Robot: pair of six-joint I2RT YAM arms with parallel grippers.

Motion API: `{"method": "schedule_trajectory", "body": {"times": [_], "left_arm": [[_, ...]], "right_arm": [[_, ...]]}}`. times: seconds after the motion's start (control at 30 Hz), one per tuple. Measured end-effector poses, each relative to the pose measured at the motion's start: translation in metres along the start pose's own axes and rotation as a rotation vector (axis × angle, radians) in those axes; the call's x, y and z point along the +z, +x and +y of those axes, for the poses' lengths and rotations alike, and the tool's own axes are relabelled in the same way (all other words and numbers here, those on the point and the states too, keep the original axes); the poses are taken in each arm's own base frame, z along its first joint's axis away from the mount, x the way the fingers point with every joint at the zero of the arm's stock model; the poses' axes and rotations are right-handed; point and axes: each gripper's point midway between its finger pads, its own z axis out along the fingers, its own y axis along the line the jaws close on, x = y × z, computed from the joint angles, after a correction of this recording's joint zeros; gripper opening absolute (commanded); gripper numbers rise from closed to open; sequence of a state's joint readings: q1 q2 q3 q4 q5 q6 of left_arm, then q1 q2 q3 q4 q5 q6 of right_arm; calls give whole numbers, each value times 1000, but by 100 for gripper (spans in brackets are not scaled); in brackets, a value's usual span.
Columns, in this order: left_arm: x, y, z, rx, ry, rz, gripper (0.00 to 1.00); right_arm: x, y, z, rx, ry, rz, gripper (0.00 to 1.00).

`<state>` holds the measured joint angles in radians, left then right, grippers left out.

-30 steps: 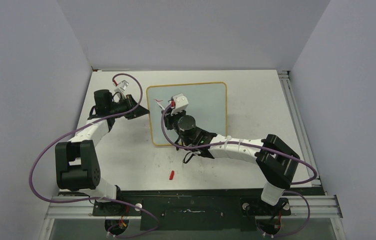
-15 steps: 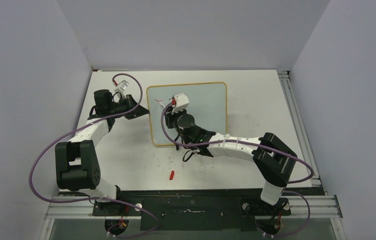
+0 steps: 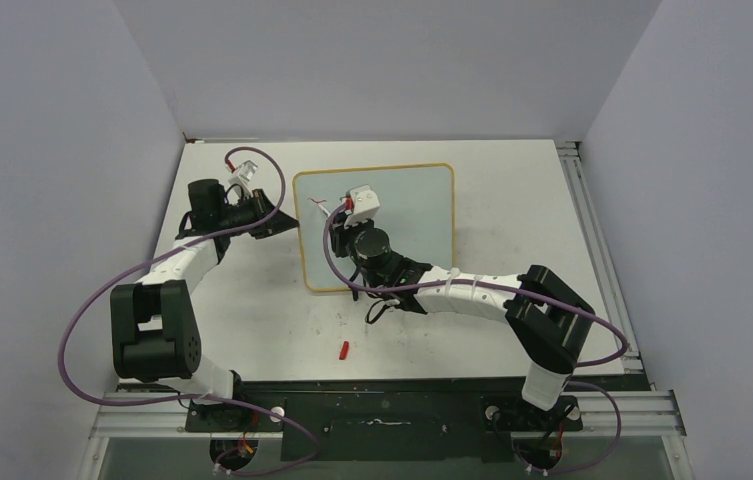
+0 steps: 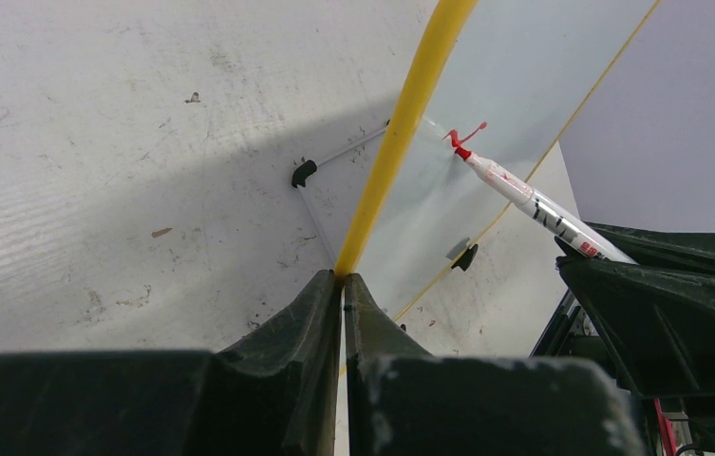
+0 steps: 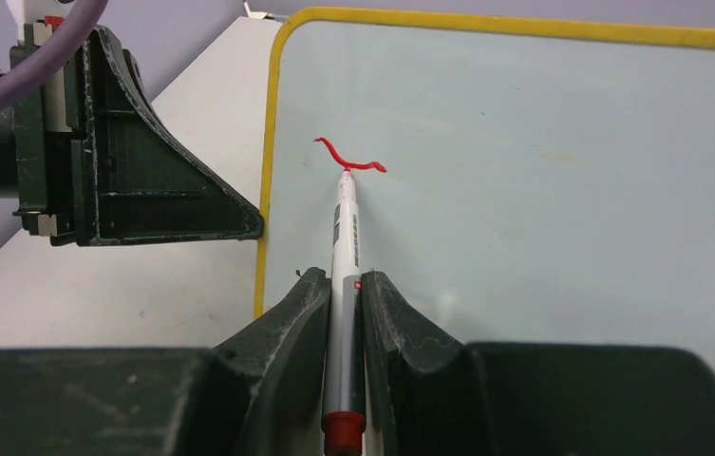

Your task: Write a sentence on the whiteboard

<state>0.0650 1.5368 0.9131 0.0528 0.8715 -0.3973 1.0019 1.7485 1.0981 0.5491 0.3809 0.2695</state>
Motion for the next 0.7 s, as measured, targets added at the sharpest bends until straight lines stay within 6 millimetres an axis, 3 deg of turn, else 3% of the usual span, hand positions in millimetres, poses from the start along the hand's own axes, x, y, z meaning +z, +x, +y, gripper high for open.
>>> {"method": "schedule_trajectory", "body": {"times": [0.7], "left_arm": [[0, 0, 1, 2, -6, -2, 3]], "right_arm": [[-15, 36, 3, -4, -7, 67, 5]]}}
